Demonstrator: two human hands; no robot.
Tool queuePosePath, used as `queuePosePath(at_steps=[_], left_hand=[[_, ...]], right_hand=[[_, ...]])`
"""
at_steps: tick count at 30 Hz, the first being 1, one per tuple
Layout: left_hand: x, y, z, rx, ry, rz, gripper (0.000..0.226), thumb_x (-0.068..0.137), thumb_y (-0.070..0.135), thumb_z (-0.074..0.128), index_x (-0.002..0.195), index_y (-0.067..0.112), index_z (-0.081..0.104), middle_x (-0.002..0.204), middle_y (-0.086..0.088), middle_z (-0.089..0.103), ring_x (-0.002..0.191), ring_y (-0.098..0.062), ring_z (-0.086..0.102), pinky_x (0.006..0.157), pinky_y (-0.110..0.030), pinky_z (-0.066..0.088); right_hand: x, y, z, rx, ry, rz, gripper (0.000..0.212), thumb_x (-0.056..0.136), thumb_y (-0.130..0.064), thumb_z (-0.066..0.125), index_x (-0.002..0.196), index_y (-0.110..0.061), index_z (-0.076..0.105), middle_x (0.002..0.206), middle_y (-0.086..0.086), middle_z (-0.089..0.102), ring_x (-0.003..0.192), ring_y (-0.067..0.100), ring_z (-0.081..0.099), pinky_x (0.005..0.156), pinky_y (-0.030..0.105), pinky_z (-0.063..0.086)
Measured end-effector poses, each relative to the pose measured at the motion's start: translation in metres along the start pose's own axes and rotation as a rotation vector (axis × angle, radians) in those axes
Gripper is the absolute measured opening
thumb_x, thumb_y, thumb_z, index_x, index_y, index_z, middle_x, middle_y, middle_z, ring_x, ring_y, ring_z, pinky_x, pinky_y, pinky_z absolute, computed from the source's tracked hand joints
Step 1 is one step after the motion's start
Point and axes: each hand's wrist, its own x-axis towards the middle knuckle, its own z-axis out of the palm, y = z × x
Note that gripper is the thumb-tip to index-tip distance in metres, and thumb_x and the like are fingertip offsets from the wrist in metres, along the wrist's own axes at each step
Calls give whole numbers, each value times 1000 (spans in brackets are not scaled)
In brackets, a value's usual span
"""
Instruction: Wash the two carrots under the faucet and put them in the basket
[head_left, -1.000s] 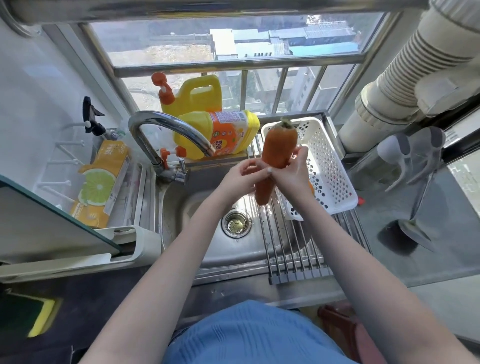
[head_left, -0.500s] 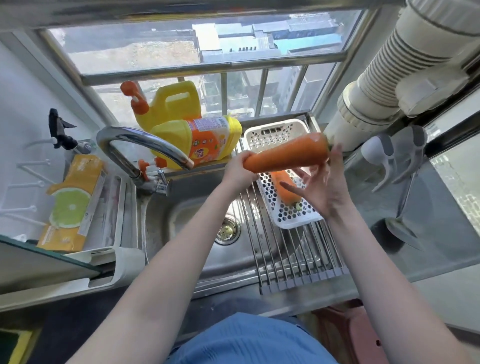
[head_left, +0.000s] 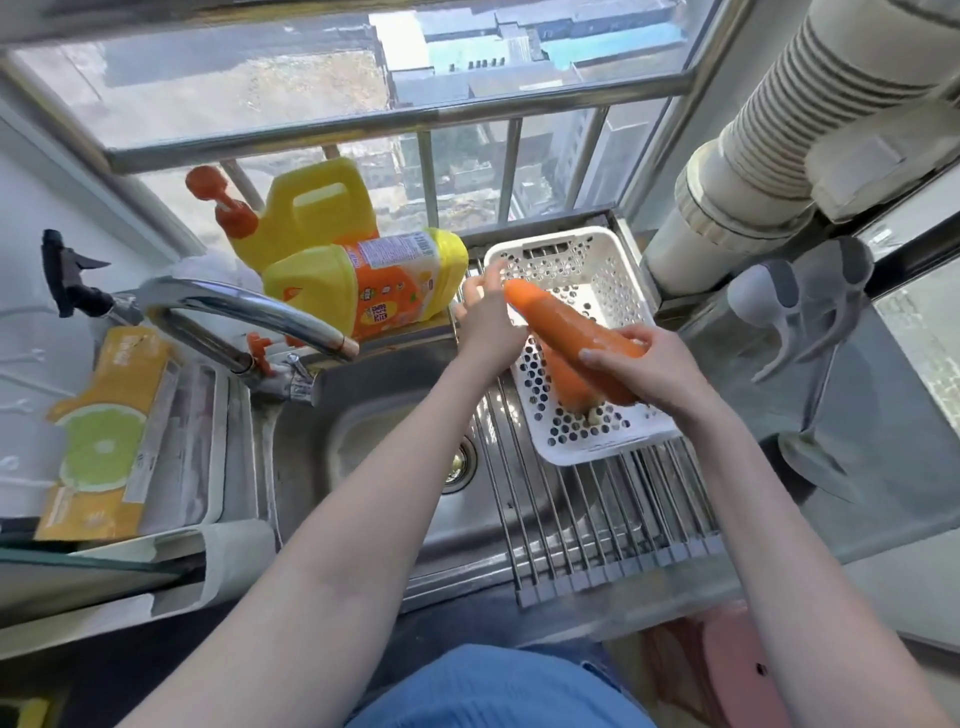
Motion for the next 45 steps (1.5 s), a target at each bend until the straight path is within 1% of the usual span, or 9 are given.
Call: queuePosePath(at_steps=[3, 6, 14, 22, 26, 31, 40, 43, 45], left_hand=[[-10, -12, 4, 7, -80, -181, 100, 84, 7, 65, 153, 19, -6, 150, -22, 25, 130, -39, 38, 95, -43, 48], [-18, -18, 6, 6, -176, -207, 73, 90, 4, 48, 151, 5, 8, 114, -13, 53, 81, -22, 59, 62, -34, 54], [-23, -21, -9, -87, -222, -197, 45, 93, 6, 45, 137, 10, 35, 93, -3, 54, 86, -33, 68, 74, -49, 59], [-34, -34, -25, -139, -245, -195, 40, 95, 5, 46, 134, 14, 40, 110, -7, 59, 73, -21, 68, 52, -30, 58], [-43, -27, -27, -175, -246, -180, 22, 94, 1, 43, 110, 16, 46, 93, -4, 60, 83, -32, 70, 70, -46, 60], [-49, -24, -32, -184, -255, -176, 25, 93, 2, 43, 84, 25, 45, 79, 2, 58, 79, -32, 70, 71, -46, 60], [-49, -32, -34, -240, -248, -252, 43, 93, 12, 56, 134, 15, 44, 110, -12, 62, 73, -27, 72, 60, -37, 61], [-50, -33, -41, -246, -257, -261, 62, 92, 15, 62, 146, 12, 31, 113, -15, 60, 77, -25, 71, 60, -33, 61], [-56, -32, -54, -268, -220, -227, 59, 92, 9, 62, 144, 8, 34, 108, -14, 59, 78, -23, 70, 62, -32, 61]], right_hand=[[14, 4, 12, -27, 203, 54, 61, 74, -42, 78, 123, -16, 53, 109, 2, 56, 91, 19, 62, 75, 37, 58], [22, 14, 25, -61, 326, 47, 57, 77, -46, 74, 119, -16, 49, 106, -1, 53, 93, 20, 55, 80, 38, 50], [30, 18, 42, -223, 349, -103, 53, 86, -41, 66, 122, -11, 43, 105, 5, 55, 91, 24, 52, 72, 33, 39], [19, 25, 52, -607, 221, -174, 56, 100, -52, 31, 149, -28, 20, 133, 18, 52, 115, 38, 55, 86, 45, 47], [13, 22, 55, -750, 225, -188, 51, 101, -43, 35, 147, -25, 24, 137, 21, 45, 122, 38, 47, 97, 49, 43], [13, 24, 62, -1218, 125, -296, 55, 100, -20, 35, 152, -13, 18, 157, 6, 29, 139, 27, 32, 112, 43, 29], [5, 15, 79, -1023, 9, -381, 61, 96, -4, 44, 152, -24, 29, 160, -6, 23, 145, 25, 21, 115, 43, 25], [2, 16, 85, -894, 67, -350, 52, 99, -6, 40, 148, -26, 37, 153, 1, 38, 133, 26, 39, 104, 43, 39], [-1, 18, 78, -625, 120, -307, 44, 101, -12, 39, 142, -27, 45, 136, 10, 55, 105, 25, 60, 85, 40, 53]])
